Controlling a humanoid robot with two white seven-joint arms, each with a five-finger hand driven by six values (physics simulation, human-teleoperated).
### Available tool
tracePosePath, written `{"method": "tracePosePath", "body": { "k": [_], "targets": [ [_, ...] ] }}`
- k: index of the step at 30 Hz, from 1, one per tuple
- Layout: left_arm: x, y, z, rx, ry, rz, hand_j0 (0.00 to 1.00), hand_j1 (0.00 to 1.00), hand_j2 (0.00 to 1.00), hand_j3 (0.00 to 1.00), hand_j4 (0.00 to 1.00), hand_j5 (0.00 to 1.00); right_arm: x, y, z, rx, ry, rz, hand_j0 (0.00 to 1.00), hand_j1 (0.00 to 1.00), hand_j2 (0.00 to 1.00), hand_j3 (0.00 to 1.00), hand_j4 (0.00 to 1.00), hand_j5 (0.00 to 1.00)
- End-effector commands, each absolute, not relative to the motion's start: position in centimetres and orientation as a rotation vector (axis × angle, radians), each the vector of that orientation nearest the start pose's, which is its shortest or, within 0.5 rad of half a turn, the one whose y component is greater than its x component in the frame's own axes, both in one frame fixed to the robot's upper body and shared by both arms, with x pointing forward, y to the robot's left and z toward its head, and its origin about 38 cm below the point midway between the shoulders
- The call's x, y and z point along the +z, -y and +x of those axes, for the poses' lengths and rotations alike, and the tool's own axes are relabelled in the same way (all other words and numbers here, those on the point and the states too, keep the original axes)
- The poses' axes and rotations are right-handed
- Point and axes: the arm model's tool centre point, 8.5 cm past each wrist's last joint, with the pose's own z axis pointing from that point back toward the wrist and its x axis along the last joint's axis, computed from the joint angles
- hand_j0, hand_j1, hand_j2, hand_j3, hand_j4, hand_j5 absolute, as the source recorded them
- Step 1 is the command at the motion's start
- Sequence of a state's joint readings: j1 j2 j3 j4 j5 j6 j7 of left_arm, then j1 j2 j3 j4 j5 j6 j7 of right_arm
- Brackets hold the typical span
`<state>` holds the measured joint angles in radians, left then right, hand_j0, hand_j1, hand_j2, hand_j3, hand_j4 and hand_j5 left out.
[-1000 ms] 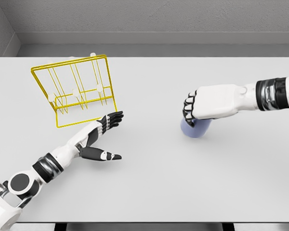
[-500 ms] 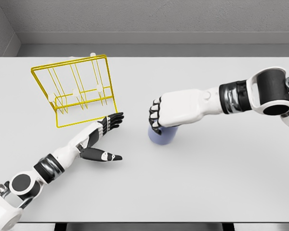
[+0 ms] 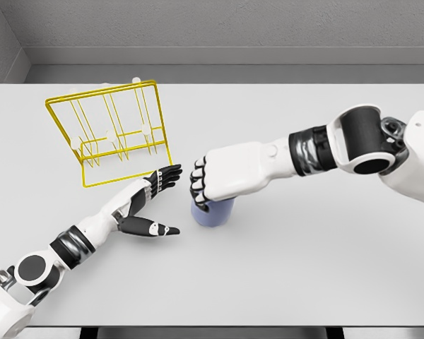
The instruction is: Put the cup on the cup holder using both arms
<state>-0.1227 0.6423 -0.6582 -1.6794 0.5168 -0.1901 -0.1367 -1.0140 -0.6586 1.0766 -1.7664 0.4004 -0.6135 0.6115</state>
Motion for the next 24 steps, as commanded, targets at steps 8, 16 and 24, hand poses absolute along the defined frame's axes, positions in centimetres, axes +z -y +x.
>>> {"method": "tracePosePath", "body": {
  "k": [8, 16, 24],
  "targets": [
    [7.7, -21.8, 32.8, -0.69, 1.473, -0.467, 1.0, 1.0, 1.0, 1.0, 1.0, 1.0, 26.3, 11.5, 37.6, -2.681, -1.529, 0.178, 0.99, 0.99, 0.99, 0.99, 0.99, 0.99],
    [7.7, -21.8, 32.9, -0.69, 1.474, -0.467, 1.0, 1.0, 1.0, 1.0, 1.0, 1.0, 31.7, 14.7, 39.4, -2.62, -1.673, 0.399, 1.0, 1.0, 1.0, 1.0, 1.0, 1.0],
    [7.7, -21.8, 32.9, -0.689, 1.475, -0.468, 1.0, 1.0, 1.0, 1.0, 1.0, 1.0, 35.1, 30.3, 37.9, -2.473, -2.443, 0.565, 1.0, 1.0, 1.0, 1.0, 1.0, 1.0]
  ]
}}
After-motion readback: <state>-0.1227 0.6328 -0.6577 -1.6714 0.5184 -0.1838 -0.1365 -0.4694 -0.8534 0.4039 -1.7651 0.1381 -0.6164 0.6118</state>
